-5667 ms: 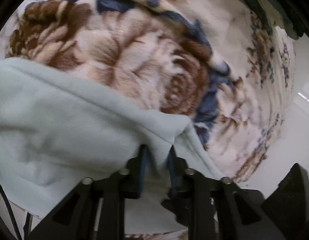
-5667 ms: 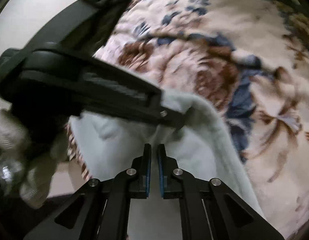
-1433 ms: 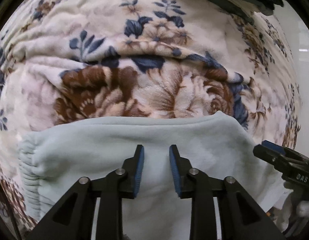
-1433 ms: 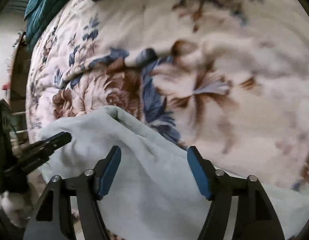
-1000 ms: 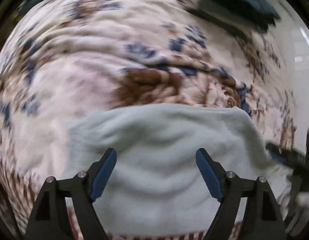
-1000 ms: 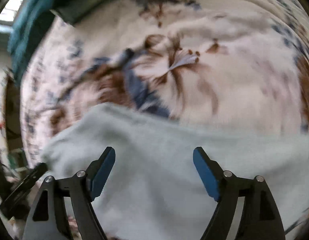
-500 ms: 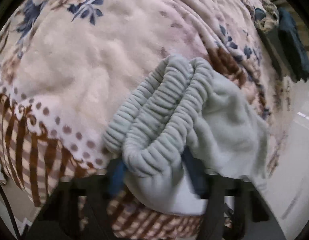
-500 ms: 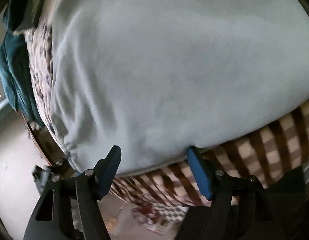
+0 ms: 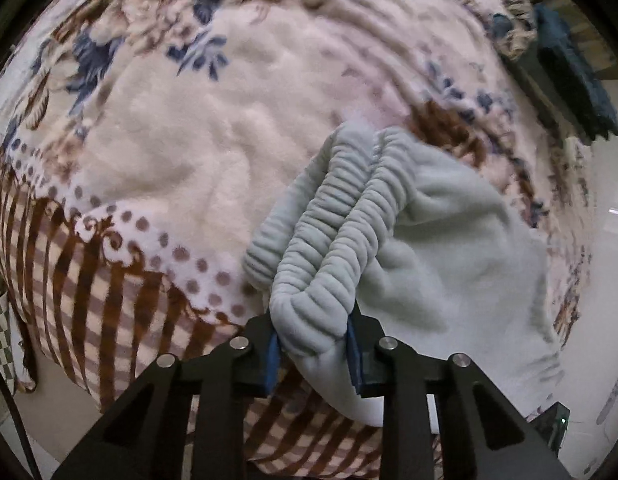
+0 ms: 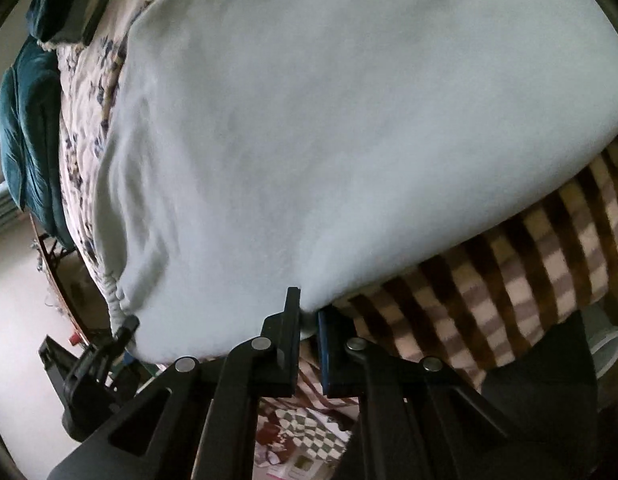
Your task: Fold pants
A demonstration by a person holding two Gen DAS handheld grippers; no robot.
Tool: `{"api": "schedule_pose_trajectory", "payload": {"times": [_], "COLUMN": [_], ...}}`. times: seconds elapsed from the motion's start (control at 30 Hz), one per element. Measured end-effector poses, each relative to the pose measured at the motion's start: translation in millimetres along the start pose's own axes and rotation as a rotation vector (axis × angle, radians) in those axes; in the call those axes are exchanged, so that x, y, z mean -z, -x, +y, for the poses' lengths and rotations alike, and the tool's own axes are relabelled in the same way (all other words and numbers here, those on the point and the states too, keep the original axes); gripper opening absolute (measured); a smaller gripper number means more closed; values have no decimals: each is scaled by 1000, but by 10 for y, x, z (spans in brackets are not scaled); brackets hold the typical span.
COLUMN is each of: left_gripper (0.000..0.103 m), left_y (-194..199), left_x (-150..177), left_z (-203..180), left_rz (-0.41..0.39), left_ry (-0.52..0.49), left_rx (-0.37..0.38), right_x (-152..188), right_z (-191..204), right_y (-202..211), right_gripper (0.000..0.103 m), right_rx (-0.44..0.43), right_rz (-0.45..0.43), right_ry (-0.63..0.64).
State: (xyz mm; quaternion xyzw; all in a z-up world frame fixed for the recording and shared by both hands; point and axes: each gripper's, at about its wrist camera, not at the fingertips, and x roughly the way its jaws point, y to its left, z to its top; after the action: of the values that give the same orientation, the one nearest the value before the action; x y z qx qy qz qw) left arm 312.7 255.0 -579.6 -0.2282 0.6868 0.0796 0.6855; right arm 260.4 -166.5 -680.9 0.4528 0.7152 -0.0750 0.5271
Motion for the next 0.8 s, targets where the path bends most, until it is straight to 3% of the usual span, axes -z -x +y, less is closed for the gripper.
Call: {"api": "schedule_pose_trajectory", "payload": {"times": [0.07, 0.13, 0.23, 0.27, 0.3, 0.33, 0.53, 0.67, 0.8], "left_gripper": [25, 31, 44, 49, 54, 68, 81, 85, 85], "left_y": [-175, -351, -264, -175, -95, 27, 486, 519, 195], "left_x": [-14, -19, -1, 20, 43, 84, 209, 361, 622], "left_z": [85, 169, 210, 194, 175, 115, -549, -1348, -2331], "left_rz": [27, 69, 69, 59, 47, 25, -142, -206, -154], "left_ry": [13, 31, 64, 58, 44, 9, -210, -364, -453], "left_rx": [-20, -29, -9, -14, -22, -60, -184, -147, -54], "right_x": [-67, -139, -201, -193, -173, -153, -138, -535, -1067], "right_z": [-69, -87, -145, -167, -186, -204, -734, -1498, -2531], "right_y": [-134, -283, -319, -249, -125, -13, 951, 1940, 2885], "right_gripper": [10, 18, 47, 70, 83, 83, 85, 85, 85], "right_rx": [19, 26, -62, -93, -100, -101, -123, -85, -87], "right_rz": [25, 49, 117, 119, 103, 81, -89, -365, -592], "right_ry": [-10, 18, 3, 5, 22, 37, 23, -138, -321]}}
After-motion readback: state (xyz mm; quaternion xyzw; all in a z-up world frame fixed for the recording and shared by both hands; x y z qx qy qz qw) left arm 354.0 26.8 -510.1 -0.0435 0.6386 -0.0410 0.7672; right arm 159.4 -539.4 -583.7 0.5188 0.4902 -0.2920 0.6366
